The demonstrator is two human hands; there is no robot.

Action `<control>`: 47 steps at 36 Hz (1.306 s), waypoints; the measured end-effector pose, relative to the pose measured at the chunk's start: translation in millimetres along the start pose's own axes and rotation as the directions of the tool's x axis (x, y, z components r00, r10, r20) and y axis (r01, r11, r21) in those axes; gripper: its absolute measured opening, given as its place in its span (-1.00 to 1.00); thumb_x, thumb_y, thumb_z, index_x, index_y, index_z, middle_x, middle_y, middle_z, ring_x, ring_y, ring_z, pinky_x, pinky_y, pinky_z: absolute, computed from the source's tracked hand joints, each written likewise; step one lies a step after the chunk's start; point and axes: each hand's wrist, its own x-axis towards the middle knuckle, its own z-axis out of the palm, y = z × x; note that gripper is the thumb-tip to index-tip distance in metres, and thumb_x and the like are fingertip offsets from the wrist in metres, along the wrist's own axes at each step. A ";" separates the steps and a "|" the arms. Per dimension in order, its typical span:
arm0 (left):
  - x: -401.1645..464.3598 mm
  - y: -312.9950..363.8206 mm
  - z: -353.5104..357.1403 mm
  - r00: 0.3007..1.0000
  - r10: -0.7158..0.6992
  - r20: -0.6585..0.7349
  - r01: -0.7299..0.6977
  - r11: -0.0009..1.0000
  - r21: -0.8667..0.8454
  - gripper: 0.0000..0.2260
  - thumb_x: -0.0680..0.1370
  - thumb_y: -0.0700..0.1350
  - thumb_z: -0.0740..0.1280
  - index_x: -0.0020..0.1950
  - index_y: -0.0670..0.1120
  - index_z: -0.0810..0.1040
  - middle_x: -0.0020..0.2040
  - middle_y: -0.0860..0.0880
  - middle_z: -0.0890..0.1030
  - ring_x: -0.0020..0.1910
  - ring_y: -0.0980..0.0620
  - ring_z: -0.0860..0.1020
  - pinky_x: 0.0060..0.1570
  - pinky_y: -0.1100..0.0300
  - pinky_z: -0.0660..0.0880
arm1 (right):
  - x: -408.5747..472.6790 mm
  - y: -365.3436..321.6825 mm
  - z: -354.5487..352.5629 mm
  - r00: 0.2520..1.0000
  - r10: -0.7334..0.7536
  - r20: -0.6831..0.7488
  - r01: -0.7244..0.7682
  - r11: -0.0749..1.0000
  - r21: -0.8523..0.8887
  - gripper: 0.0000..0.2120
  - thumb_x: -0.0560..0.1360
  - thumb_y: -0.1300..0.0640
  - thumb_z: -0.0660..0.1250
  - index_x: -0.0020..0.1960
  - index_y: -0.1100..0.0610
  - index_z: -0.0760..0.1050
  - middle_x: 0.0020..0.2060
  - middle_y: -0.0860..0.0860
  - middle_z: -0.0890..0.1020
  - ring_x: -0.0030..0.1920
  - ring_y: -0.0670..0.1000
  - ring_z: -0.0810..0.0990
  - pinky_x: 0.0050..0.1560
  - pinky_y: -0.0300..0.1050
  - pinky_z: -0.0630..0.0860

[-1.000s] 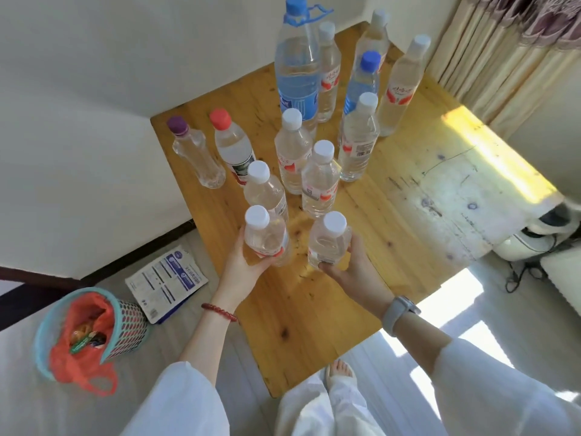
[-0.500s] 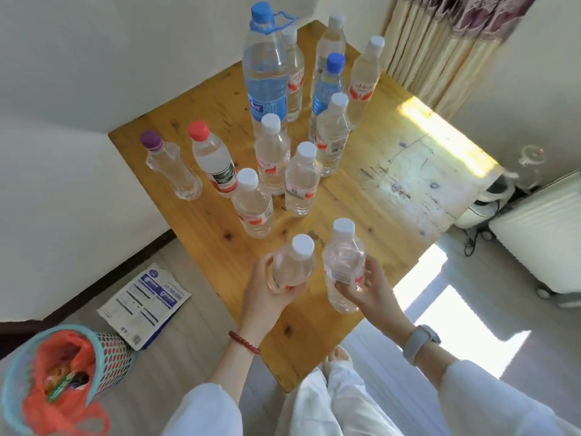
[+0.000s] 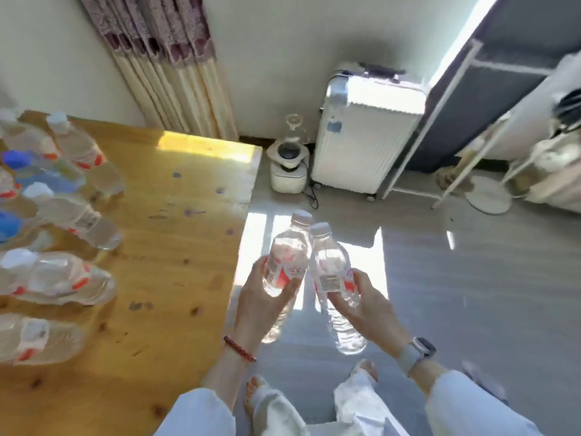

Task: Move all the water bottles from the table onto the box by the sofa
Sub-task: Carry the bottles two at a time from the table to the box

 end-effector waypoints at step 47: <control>-1.4 528.5 1036.0 0.155 0.342 0.927 -0.604 0.775 -0.185 -0.58 0.33 0.21 0.40 0.04 0.10 0.31 -0.17 0.21 0.57 -0.15 0.08 0.61 -0.15 0.08 0.57 | -32.1 691.4 -658.3 0.055 0.808 -0.586 -0.407 0.554 0.726 -0.52 0.40 -0.19 0.31 0.23 -0.06 0.26 -0.08 -0.21 0.55 -0.03 0.04 0.60 -0.10 -0.10 0.46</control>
